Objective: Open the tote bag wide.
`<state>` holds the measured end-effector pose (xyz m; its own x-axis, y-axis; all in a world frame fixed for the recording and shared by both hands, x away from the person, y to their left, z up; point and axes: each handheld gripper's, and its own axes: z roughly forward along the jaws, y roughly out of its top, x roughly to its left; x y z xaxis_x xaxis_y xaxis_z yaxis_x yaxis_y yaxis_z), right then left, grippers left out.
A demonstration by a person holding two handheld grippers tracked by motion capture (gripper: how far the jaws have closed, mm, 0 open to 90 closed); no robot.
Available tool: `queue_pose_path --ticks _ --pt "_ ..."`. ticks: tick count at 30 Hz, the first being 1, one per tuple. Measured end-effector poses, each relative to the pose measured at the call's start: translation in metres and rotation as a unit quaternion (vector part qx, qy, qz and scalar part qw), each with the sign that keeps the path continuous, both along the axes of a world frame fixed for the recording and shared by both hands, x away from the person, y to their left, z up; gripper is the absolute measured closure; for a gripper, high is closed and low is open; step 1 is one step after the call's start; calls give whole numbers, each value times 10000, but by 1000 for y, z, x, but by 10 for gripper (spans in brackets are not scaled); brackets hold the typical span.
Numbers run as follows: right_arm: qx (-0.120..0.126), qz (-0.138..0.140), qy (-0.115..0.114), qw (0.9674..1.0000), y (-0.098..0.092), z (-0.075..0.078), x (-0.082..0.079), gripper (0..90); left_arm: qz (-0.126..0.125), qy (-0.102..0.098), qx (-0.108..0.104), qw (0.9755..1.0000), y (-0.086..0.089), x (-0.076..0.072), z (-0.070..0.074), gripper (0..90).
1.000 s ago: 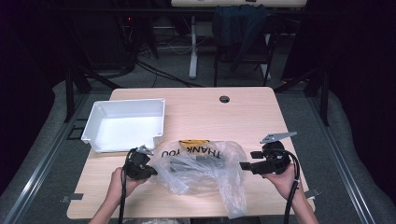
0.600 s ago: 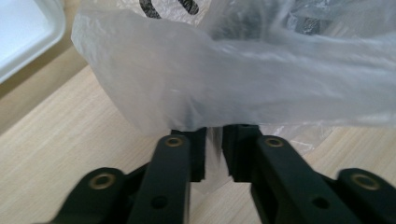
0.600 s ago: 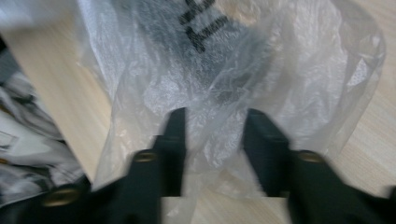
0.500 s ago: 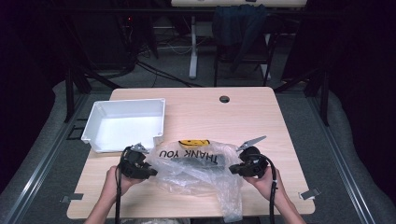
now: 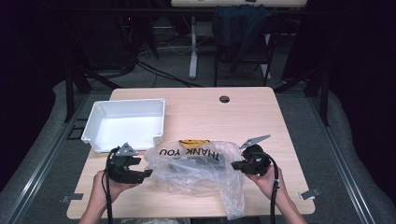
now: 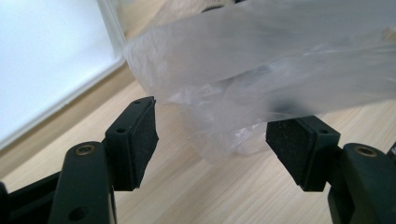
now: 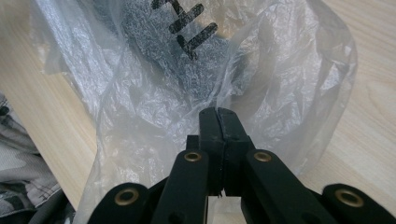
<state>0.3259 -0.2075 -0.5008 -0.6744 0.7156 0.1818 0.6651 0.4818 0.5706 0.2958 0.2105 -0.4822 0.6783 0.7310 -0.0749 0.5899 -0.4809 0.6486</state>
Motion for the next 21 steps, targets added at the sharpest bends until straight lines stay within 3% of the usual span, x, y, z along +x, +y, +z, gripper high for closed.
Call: queue_pose_path --ticks 5,6,9,10,13,19,21 --pt "-20 -30 -40 10000 0 1 1 898 -119 -456 -118 9988 -13 -11 11 373" --pt "-17 -35 -49 10000 0 1 1 898 -158 -594 -134 9980 -17 -12 12 408" --pt "-27 2 -34 10000 2 0 2 898 -261 -709 -143 9970 -23 -9 7 618" --pt "-66 -19 -94 9999 2 0 3 898 -288 -656 -120 9974 -25 -7 5 736" --pt "-51 -23 -67 10000 2 0 5 898 -328 -511 207 9979 -31 2 -9 886" --pt "-220 -226 -226 9992 0 -4 10 900 -333 10 657 9973 -29 20 -35 900" --pt "-322 -229 -176 9991 -1 -5 14 900 -282 155 727 9968 -25 23 -41 900"
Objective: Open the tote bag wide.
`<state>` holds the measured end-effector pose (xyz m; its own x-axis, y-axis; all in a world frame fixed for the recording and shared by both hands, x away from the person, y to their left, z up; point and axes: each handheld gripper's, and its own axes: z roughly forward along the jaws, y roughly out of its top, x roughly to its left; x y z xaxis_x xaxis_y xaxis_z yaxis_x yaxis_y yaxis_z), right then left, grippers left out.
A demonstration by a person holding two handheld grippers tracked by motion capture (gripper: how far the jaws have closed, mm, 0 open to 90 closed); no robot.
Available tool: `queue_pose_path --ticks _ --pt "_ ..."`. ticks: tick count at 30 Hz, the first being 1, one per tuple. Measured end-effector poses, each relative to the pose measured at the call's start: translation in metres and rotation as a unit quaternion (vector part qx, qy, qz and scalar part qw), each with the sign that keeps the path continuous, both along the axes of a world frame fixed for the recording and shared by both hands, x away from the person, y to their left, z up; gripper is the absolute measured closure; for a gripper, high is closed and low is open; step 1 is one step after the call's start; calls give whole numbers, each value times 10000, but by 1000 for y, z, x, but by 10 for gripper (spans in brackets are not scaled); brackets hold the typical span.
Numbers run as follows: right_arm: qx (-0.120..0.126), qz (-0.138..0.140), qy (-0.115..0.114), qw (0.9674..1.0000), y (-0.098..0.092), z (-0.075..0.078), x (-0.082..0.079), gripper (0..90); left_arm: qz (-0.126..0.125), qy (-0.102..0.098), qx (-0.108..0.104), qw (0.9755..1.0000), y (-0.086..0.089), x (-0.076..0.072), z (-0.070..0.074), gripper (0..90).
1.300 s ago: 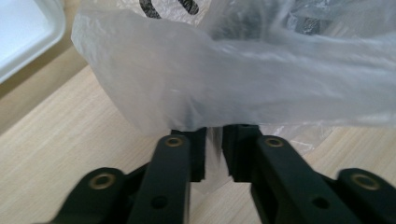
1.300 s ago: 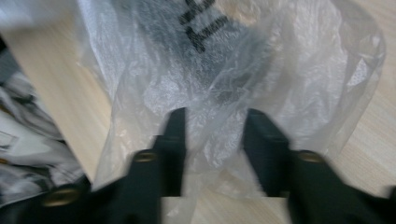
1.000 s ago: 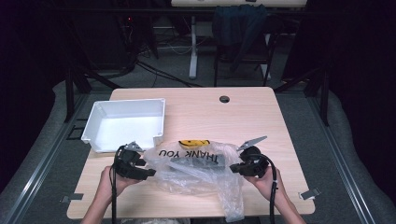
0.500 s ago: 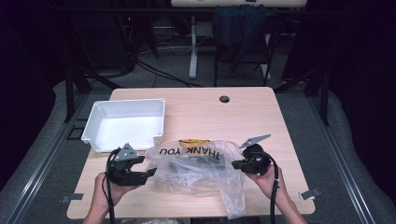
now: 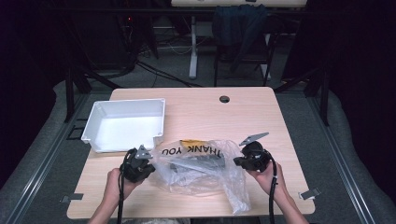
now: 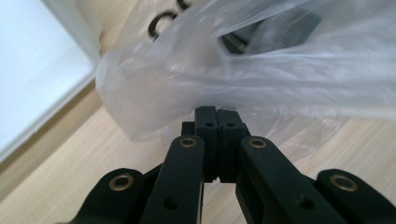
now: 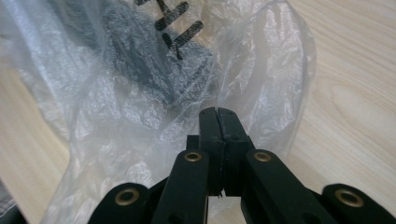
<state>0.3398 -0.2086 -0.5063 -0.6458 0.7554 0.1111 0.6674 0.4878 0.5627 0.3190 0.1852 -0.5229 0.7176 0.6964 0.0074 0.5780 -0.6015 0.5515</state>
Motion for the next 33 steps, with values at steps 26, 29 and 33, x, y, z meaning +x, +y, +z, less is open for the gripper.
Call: queue_pose_path --ticks 26,29,33 --pt "-343 -217 -99 9991 1 -2 18 573 48 489 296 9984 6 11 -17 900" --pt "103 5 -355 9993 1 16 1 432 57 492 293 9983 6 12 -18 900" --pt "188 486 -328 9981 15 20 -18 333 65 497 300 9983 6 12 -17 900"
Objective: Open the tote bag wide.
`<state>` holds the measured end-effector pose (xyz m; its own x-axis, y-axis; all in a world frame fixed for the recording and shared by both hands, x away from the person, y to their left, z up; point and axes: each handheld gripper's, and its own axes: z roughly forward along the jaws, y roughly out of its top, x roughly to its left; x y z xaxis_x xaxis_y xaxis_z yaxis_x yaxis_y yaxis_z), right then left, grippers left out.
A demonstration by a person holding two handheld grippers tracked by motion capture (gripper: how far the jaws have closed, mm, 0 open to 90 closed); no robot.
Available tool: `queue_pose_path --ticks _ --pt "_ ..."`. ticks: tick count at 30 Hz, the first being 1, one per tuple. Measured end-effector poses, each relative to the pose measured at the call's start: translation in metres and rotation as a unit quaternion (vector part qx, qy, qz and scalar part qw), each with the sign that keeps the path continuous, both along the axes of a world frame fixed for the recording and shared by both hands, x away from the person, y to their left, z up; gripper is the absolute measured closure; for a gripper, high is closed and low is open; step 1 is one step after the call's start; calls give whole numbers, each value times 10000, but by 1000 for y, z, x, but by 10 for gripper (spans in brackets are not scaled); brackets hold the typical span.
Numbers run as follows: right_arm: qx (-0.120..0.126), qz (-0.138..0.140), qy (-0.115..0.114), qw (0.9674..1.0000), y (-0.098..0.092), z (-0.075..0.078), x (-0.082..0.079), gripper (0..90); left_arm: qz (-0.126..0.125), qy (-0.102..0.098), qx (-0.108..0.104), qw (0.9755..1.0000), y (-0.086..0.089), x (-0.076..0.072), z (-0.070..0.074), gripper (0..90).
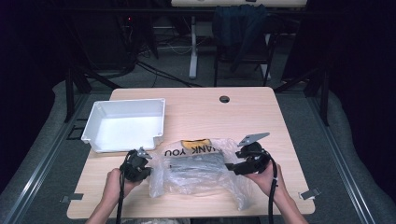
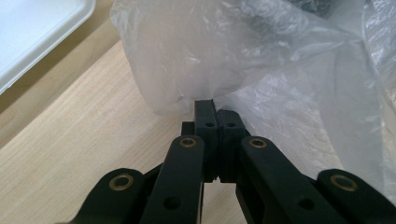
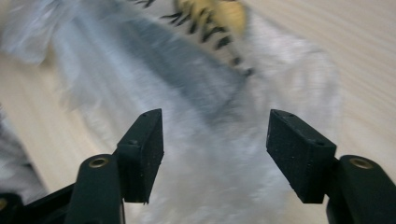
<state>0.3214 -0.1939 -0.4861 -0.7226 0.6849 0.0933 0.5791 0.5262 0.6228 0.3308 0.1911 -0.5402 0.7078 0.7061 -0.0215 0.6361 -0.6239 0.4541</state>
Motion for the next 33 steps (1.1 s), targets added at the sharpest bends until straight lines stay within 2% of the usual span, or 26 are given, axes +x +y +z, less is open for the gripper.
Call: queue_pose_path --ticks 2,4,6,8,10,12,15,16,18,21,27,30,33 --pt "-136 169 125 9997 8 -6 -2 320 13 -1 -3 10000 0 0 0 899" --pt "-402 208 236 9987 15 -15 1 368 23 5 -5 10000 1 0 0 897" --pt "-551 106 268 9981 18 -21 3 541 24 10 -15 10000 1 0 0 895" --pt "-551 30 271 9981 18 -23 5 707 33 18 -36 10000 2 1 0 886" --pt "-555 -18 242 9982 17 -24 7 823 33 31 -50 10000 3 1 1 866" --pt "-522 -9 249 9983 16 -24 9 890 35 6 -42 10000 4 1 3 825" --pt "-471 -27 206 9987 16 -24 10 900 139 -71 -92 9998 9 -2 11 713" --pt "-484 -10 201 9986 16 -23 10 900 189 -83 -130 9997 11 -3 13 619" --pt "-428 -15 188 9989 16 -23 9 900 272 -64 -125 9995 16 -6 18 530" --pt "-371 -25 182 9991 14 -22 9 900 388 -30 -108 9992 24 -10 22 434" --pt "-353 -59 154 9992 11 -20 10 900 659 -111 -100 9977 40 -12 31 368" --pt "-319 -83 139 9994 10 -20 10 900 800 -179 -274 9963 47 -13 39 356" --pt "-330 -67 139 9993 9 -19 11 900 829 -341 -597 9942 47 -17 52 342"
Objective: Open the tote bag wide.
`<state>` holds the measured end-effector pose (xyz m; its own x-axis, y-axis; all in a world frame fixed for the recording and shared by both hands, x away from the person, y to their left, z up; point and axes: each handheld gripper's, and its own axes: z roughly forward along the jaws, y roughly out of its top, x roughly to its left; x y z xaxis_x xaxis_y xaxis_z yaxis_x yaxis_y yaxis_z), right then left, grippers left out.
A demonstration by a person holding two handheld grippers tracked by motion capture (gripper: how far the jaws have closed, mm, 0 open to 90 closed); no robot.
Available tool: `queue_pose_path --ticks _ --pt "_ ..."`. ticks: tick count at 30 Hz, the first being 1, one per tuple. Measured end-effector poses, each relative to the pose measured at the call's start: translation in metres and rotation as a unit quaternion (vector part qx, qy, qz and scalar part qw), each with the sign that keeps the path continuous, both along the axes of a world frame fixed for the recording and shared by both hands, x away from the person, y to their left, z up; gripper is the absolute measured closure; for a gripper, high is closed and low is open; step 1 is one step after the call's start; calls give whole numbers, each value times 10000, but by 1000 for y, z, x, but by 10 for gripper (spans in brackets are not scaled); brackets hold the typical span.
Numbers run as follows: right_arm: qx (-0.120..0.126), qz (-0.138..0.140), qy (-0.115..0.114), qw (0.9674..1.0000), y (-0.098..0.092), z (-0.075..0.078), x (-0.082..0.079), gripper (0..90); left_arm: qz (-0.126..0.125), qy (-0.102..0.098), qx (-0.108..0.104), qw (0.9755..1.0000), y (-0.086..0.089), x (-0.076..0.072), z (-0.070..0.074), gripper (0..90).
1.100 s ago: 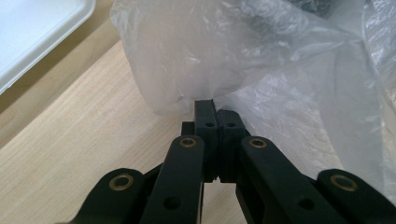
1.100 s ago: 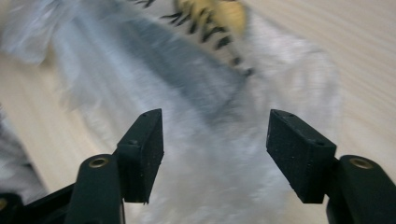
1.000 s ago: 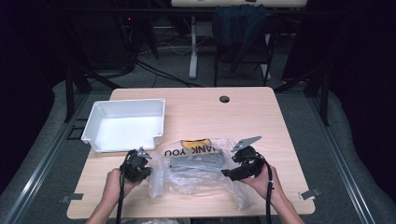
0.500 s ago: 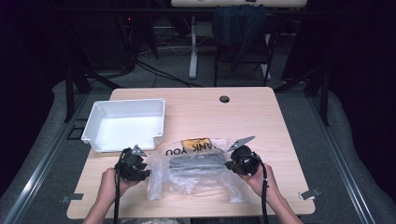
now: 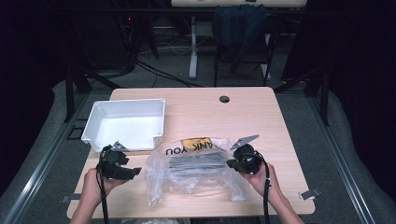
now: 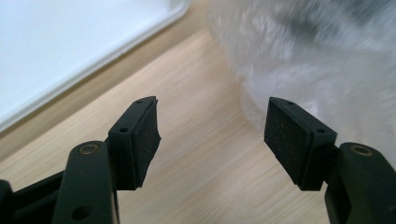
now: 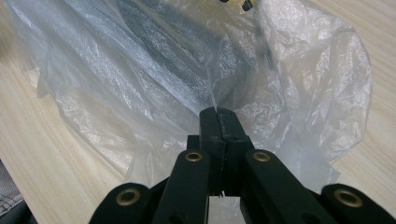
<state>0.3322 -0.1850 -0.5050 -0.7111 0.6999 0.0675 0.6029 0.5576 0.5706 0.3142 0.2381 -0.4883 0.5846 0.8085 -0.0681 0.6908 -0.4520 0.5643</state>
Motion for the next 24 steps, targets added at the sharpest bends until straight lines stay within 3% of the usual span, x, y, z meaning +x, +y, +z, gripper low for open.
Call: queue_pose_path --ticks 4,8,10,13,17,22,24 --pt "19 -27 -26 10000 1 0 0 900 -247 -299 -184 9991 -21 -8 15 320" --pt "43 -17 -47 10000 2 1 0 900 -697 -415 -105 9966 -50 -11 20 333" --pt "38 -41 -118 9999 1 2 0 900 -946 -310 -17 9950 -61 -8 18 406" --pt "34 -67 -141 9999 1 3 2 900 -1155 -222 137 9930 -73 -3 12 440" --pt "-59 -93 -251 9996 0 3 7 900 -1250 -52 287 9917 -82 2 -2 528" --pt "-183 -99 -282 9994 2 -1 15 900 -1229 142 782 9892 -93 7 -26 625" --pt "-236 -122 -289 9992 3 -2 18 900 -1156 159 769 9902 -92 9 -30 685"
